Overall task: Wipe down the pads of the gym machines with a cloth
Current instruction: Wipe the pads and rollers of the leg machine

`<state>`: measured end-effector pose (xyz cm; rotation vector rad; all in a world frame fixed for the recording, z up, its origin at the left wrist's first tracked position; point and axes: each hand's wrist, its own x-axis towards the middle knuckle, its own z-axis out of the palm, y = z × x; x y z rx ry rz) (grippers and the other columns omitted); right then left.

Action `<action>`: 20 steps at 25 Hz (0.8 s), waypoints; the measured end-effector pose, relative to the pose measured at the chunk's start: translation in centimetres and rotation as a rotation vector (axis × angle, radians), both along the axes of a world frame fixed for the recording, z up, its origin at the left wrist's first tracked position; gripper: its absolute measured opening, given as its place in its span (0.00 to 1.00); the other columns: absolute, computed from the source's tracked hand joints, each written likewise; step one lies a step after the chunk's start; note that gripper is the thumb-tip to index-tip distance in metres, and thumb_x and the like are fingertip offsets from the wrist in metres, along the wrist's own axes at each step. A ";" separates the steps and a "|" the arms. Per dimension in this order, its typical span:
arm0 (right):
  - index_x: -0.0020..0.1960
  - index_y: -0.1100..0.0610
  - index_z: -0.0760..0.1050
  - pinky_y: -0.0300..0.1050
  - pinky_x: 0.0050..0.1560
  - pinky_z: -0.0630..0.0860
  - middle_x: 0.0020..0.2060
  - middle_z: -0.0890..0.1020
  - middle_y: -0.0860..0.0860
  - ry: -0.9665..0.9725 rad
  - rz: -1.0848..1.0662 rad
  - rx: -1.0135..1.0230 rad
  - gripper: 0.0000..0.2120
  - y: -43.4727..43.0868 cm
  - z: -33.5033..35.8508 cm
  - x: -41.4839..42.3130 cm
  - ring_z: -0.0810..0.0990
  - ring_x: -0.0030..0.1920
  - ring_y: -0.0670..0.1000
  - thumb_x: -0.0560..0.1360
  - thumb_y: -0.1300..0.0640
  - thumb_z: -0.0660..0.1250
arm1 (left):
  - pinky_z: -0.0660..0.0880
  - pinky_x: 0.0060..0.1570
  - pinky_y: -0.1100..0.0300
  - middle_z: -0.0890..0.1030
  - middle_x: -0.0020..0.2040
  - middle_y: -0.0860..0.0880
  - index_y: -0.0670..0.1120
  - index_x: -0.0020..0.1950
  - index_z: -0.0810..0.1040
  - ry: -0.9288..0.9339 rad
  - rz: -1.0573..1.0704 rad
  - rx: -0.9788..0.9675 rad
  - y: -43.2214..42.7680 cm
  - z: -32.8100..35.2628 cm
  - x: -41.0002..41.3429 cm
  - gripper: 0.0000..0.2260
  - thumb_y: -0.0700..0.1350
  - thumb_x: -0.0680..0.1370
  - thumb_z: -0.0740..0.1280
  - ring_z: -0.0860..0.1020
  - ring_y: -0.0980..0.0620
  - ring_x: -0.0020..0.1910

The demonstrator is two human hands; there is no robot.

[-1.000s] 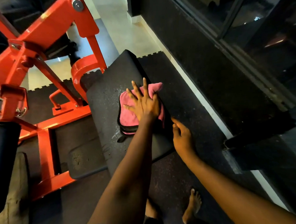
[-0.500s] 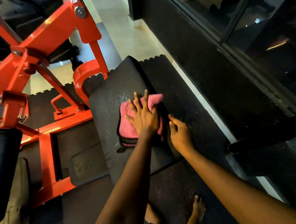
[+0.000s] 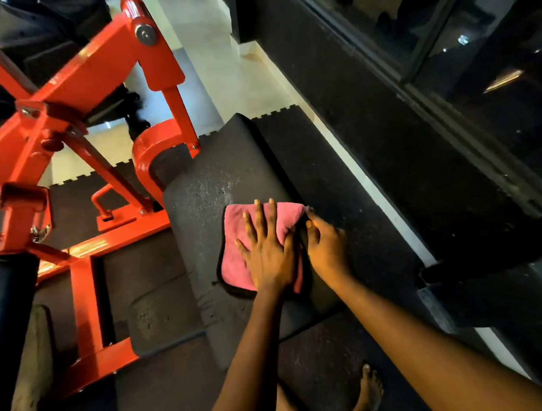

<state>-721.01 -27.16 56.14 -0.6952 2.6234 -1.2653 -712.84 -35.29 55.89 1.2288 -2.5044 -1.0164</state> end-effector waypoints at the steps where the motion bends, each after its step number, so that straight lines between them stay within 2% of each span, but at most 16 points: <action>1: 0.68 0.60 0.79 0.45 0.63 0.74 0.62 0.82 0.61 0.015 -0.009 -0.009 0.16 0.0 -0.1 0.3 0.82 0.61 0.60 0.81 0.63 0.65 | 0.38 0.74 0.35 0.37 0.80 0.59 0.62 0.81 0.43 0.002 -0.006 -0.012 -1.1 0.0 -1.1 0.29 0.62 0.82 0.52 0.36 0.51 0.80; 3: 0.66 0.61 0.79 0.43 0.63 0.74 0.61 0.83 0.62 0.061 -0.013 -0.027 0.17 -0.2 -0.1 0.4 0.83 0.60 0.60 0.80 0.62 0.63 | 0.40 0.73 0.33 0.39 0.81 0.57 0.61 0.81 0.45 0.013 -0.016 -0.062 -4.4 0.3 -4.1 0.29 0.60 0.83 0.54 0.38 0.48 0.80; 6: 0.66 0.64 0.79 0.50 0.63 0.76 0.60 0.82 0.64 0.131 -0.004 -0.017 0.17 -0.3 0.5 0.8 0.83 0.59 0.63 0.79 0.63 0.62 | 0.44 0.72 0.27 0.39 0.82 0.55 0.58 0.82 0.45 -0.005 0.016 -0.059 -10.4 1.4 -8.6 0.29 0.57 0.83 0.54 0.38 0.45 0.80; 7: 0.67 0.64 0.78 0.48 0.65 0.74 0.61 0.82 0.64 0.111 -0.003 -0.003 0.17 -0.4 0.7 0.9 0.82 0.61 0.62 0.80 0.65 0.62 | 0.45 0.72 0.27 0.38 0.82 0.54 0.57 0.82 0.44 -0.015 0.024 -0.063 -11.6 1.8 -9.6 0.30 0.57 0.83 0.54 0.38 0.45 0.80; 9: 0.70 0.63 0.76 0.42 0.67 0.69 0.65 0.80 0.62 0.054 0.006 0.029 0.17 -1.1 0.9 0.2 0.78 0.66 0.60 0.82 0.66 0.63 | 0.44 0.73 0.28 0.38 0.82 0.54 0.56 0.82 0.43 0.026 0.029 -0.064 -12.0 2.1 -9.8 0.30 0.58 0.83 0.53 0.38 0.45 0.80; 12: 0.70 0.63 0.76 0.43 0.70 0.67 0.66 0.79 0.62 0.003 0.055 0.051 0.17 -4.1 1.1 -2.4 0.77 0.67 0.61 0.82 0.65 0.62 | 0.41 0.75 0.34 0.40 0.82 0.57 0.58 0.82 0.46 0.116 0.011 -0.059 -8.8 0.9 -5.8 0.30 0.58 0.83 0.55 0.39 0.50 0.81; 15: 0.69 0.64 0.76 0.50 0.67 0.71 0.62 0.81 0.66 -0.009 0.039 0.065 0.17 -6.5 0.7 -3.6 0.80 0.63 0.64 0.82 0.66 0.62 | 0.40 0.76 0.36 0.41 0.81 0.59 0.62 0.81 0.47 0.077 0.000 0.024 -7.0 -0.5 -2.6 0.29 0.58 0.82 0.57 0.39 0.53 0.80; 20: 0.67 0.63 0.78 0.56 0.60 0.80 0.58 0.83 0.65 0.109 0.037 0.036 0.19 -6.6 0.1 -3.1 0.83 0.57 0.63 0.80 0.60 0.59 | 0.39 0.74 0.34 0.41 0.82 0.56 0.61 0.81 0.48 0.062 -0.032 -0.106 -11.5 0.4 -7.8 0.28 0.58 0.83 0.56 0.38 0.48 0.80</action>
